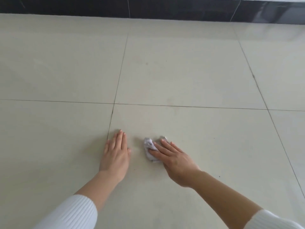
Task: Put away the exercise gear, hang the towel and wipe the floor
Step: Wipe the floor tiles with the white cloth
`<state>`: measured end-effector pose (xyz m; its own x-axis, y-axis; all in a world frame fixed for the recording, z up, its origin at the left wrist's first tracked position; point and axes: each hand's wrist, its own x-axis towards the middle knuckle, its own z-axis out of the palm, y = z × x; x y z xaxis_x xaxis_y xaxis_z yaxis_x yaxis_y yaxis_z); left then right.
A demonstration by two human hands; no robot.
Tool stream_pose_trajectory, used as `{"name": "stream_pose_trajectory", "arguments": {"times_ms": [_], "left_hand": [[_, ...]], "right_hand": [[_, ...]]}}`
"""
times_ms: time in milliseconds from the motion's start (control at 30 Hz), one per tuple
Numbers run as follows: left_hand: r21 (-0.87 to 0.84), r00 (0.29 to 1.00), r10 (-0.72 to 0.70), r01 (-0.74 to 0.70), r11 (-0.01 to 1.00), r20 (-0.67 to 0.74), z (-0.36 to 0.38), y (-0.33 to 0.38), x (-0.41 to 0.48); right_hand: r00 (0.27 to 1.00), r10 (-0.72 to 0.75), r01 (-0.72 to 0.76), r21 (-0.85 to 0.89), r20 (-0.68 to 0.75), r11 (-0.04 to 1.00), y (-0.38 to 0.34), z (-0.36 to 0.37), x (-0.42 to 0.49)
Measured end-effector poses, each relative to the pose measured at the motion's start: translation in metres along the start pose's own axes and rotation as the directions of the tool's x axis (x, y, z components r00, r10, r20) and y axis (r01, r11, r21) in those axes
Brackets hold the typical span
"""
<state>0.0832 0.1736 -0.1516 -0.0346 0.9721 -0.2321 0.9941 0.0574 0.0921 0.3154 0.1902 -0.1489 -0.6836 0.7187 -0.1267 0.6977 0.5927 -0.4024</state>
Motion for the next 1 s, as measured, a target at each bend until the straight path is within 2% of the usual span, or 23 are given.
{"name": "stream_pose_trajectory", "arguments": {"times_ms": [33,67,133,167,200,267,333,367,400,433,467,533,600,633,700,767,800,833,900,933,967,1000], "left_hand": [[0.019,0.999,0.002,-0.002,1.000,0.040,-0.002,0.001,-0.002],[0.041,0.997,-0.008,0.005,0.999,0.079,-0.004,0.000,-0.003],[0.099,0.989,-0.041,0.027,0.995,0.144,-0.011,-0.001,-0.010],[0.114,0.987,-0.049,0.032,0.993,0.154,-0.013,0.000,-0.015],[0.115,0.984,-0.056,0.036,0.993,0.170,-0.013,0.001,-0.021],[0.111,0.976,-0.056,0.033,0.993,0.211,-0.014,0.001,-0.034],[0.123,0.963,-0.029,-0.005,0.992,0.269,-0.018,-0.004,-0.046],[0.135,0.955,-0.011,-0.030,0.990,0.296,-0.021,-0.008,-0.052],[0.149,0.949,-0.005,-0.045,0.988,0.316,-0.025,-0.013,-0.058],[0.166,0.945,-0.010,-0.048,0.985,0.328,-0.027,-0.016,-0.064],[0.184,0.943,-0.021,-0.043,0.982,0.331,-0.027,-0.017,-0.070],[0.202,0.946,-0.034,-0.034,0.979,0.322,-0.023,-0.016,-0.077],[0.203,0.957,-0.021,-0.039,0.978,0.289,-0.021,-0.017,-0.078],[0.210,0.965,-0.007,-0.050,0.976,0.263,-0.022,-0.020,-0.075],[0.239,0.975,0.006,-0.060,0.969,0.221,-0.028,-0.028,-0.066],[0.251,0.972,-0.039,-0.021,0.968,0.231,-0.034,-0.038,-0.057],[0.254,0.964,-0.060,-0.008,0.967,0.258,-0.036,-0.042,-0.054],[0.249,0.955,-0.064,-0.010,0.968,0.289,-0.036,-0.044,-0.051],[0.199,0.944,-0.041,-0.027,0.980,0.327,-0.034,-0.047,-0.049],[0.174,0.945,-0.025,-0.034,0.984,0.326,-0.032,-0.049,-0.050],[0.156,0.948,-0.012,-0.040,0.987,0.319,-0.031,-0.052,-0.052],[0.145,0.949,-0.003,-0.045,0.988,0.315,-0.030,-0.058,-0.057]], "right_hand": [[1.000,-0.021,0.021,-0.059,0.002,0.998,0.013,-0.002,-0.012],[1.000,0.018,-0.019,-0.103,-0.011,0.995,0.028,-0.007,-0.020],[0.967,0.245,-0.251,-0.095,-0.067,0.963,0.058,-0.021,-0.036],[0.910,0.401,-0.407,-0.037,-0.108,0.913,0.070,-0.029,-0.044],[0.821,0.555,-0.558,0.017,-0.134,0.830,0.077,-0.035,-0.053],[0.604,0.767,-0.761,0.129,-0.219,0.636,0.077,-0.034,-0.063],[0.435,0.857,-0.823,0.264,-0.275,0.502,0.056,-0.020,-0.061],[0.388,0.875,-0.819,0.326,-0.289,0.471,0.039,-0.008,-0.057],[0.384,0.875,-0.803,0.361,-0.294,0.474,0.018,0.005,-0.053],[0.426,0.855,-0.772,0.373,-0.297,0.514,-0.005,0.017,-0.049],[0.511,0.807,-0.722,0.360,-0.297,0.590,-0.028,0.027,-0.045],[0.741,0.613,-0.533,0.313,-0.276,0.786,-0.070,0.044,-0.038],[0.942,0.284,-0.247,0.202,-0.179,0.948,-0.102,0.053,-0.032],[0.989,0.125,-0.111,0.155,-0.081,0.982,-0.109,0.055,-0.030],[0.994,-0.084,0.074,0.129,0.070,0.989,-0.103,0.053,-0.027],[0.975,-0.221,0.220,0.044,0.021,0.974,-0.080,0.049,-0.024],[0.971,-0.237,0.237,-0.014,-0.020,0.972,-0.065,0.044,-0.025],[0.983,-0.174,0.171,-0.049,-0.067,0.984,-0.046,0.037,-0.026],[0.979,0.080,-0.090,-0.045,-0.186,0.995,-0.002,0.020,-0.032],[0.934,0.241,-0.252,-0.008,-0.265,0.968,0.021,0.010,-0.037],[0.857,0.413,-0.417,0.053,-0.308,0.907,0.042,0.000,-0.043],[0.751,0.579,-0.570,0.131,-0.319,0.811,0.056,-0.009,-0.050]]}}
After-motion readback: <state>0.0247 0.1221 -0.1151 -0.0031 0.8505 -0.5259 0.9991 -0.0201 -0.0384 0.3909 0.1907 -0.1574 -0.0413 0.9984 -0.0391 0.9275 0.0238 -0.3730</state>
